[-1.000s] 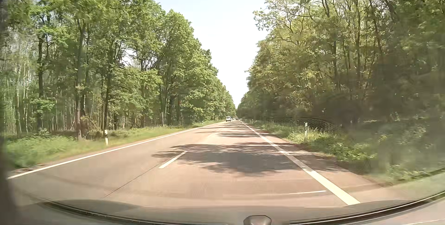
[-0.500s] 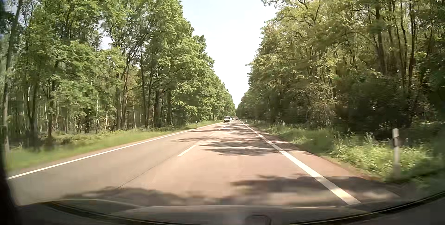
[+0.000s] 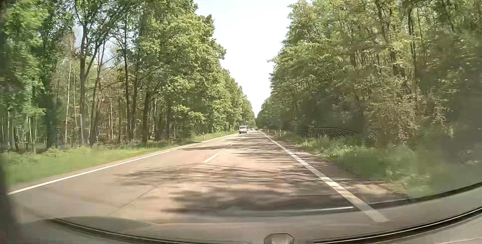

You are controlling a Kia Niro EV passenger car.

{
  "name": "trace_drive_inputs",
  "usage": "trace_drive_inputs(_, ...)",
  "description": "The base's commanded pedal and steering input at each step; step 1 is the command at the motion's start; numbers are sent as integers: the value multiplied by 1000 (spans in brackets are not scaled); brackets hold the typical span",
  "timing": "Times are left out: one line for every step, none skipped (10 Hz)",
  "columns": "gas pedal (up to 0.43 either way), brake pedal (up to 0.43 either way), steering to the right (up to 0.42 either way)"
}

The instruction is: Follow the waypoints while adhering to traffic rules and regulations

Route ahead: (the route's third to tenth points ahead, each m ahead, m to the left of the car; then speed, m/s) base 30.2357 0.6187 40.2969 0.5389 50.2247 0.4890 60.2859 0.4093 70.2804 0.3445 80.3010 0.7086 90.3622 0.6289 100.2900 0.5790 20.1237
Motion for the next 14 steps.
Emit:
trace_drive_inputs(319, 18, -1)
trace_drive_inputs(319, 18, -2)
trace_drive_inputs(319, 18, -2)
trace_drive_inputs(319, 18, -2)
trace_drive_inputs(319, 24, -1)
trace_drive_inputs(319, 18, -1)
trace_drive_inputs(319, 24, -1)
trace_drive_inputs(319, 24, -1)
trace_drive_inputs(319, 24, -1)
trace_drive_inputs(319, 18, -1)
trace_drive_inputs(319, 24, -1)
trace_drive_inputs(319, 18, 0)
trace_drive_inputs(319, 18, 0)
trace_drive_inputs(319, 18, 0)
